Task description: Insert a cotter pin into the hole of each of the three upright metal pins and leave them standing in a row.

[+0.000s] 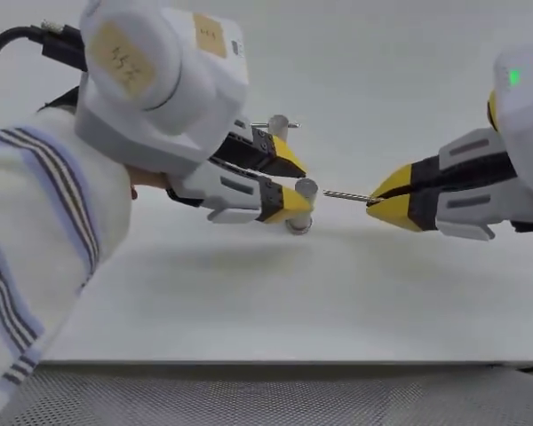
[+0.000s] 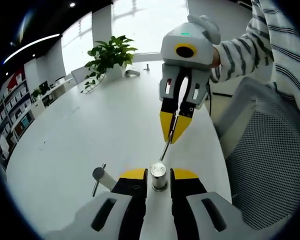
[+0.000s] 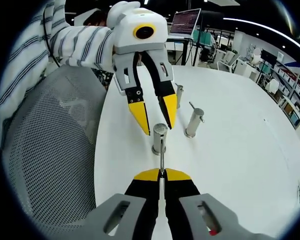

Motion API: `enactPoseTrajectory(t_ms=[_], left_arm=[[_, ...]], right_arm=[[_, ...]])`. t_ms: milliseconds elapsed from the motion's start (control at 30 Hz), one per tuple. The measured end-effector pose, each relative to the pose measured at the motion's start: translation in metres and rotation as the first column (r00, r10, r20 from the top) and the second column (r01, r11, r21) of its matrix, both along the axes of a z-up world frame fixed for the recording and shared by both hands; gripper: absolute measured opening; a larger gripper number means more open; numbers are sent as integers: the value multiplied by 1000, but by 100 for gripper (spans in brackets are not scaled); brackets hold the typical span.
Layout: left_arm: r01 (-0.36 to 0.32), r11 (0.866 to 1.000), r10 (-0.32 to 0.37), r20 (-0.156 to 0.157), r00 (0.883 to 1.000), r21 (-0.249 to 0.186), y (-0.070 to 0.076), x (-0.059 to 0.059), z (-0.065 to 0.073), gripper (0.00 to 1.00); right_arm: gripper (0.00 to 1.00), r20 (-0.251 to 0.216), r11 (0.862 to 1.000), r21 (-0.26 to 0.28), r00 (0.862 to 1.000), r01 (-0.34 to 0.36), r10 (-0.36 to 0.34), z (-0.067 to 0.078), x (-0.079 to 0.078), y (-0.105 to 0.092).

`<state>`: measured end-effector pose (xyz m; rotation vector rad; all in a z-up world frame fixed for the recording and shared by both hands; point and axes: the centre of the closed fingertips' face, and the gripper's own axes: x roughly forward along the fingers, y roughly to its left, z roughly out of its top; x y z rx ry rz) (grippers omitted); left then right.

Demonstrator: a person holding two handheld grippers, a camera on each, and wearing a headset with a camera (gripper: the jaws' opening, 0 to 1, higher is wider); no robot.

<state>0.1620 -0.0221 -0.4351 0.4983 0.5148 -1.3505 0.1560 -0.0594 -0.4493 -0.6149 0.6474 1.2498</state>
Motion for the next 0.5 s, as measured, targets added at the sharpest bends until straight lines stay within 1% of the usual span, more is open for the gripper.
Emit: enactPoseTrajectory(t_ms=[100,200,267,400,500], left_arm=[[-4,1000,4,-6,1000,-1,-2,-1,1,10],[-8,1000,8,-16,1000,-3,-3,-2,2,10],[-3,1000,3,-13,1000,-2,-3,-2,3,10],[1,1000,-1,-23,1000,-4,-3,-3,4,10],[4,1000,-4,-21,1000,-1,-4,-3,4,10]], right_arm=[[0,0,1000,0,1000,-6,6,-1,1,1],[0,0,1000,2,1000,-11,11,-3,4,1],[0,0,1000,8,1000,-18,18,-2,4,3],[0,6,999,14,1000,-30,30,-1,4,4],[0,2,999,17,999,-42,42,0,4,6]])
